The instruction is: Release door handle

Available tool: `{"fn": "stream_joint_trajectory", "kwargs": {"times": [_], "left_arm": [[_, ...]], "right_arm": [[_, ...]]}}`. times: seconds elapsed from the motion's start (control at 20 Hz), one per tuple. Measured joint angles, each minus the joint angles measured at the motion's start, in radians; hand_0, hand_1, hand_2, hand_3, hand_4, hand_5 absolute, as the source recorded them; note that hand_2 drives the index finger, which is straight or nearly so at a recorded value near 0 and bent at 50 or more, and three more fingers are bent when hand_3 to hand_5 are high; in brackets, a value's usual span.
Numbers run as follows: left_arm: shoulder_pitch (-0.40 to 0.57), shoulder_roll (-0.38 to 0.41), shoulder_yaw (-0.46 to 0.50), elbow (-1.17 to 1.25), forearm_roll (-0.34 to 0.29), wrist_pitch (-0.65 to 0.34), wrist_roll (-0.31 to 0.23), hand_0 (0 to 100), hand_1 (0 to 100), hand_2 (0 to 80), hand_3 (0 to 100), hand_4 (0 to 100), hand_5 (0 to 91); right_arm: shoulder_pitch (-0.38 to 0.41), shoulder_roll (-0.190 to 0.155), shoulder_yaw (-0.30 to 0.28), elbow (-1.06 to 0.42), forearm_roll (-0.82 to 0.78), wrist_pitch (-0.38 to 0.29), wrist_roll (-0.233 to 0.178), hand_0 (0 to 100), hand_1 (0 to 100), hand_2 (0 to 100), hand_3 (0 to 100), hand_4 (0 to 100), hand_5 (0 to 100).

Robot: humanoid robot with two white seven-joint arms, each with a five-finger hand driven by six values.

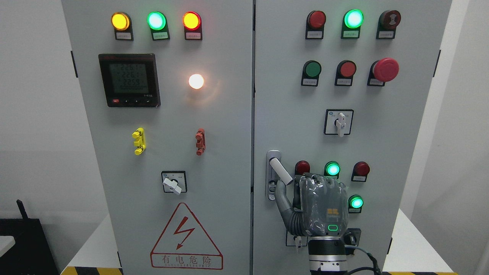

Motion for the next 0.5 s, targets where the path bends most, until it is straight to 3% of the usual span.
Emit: {"fn": "stream_joint_trajectory", "kwargs": {"times": [0.5], "left_arm": [[0.000,0.000,0.000,0.000,0.000,0.000,0.002,12,39,0.0,0,0,0.0]], "right_arm": [[0.001,0.000,-0.005,-0.002,0.001,0.004,-0.004,61,40,100,100,100,97]]}}
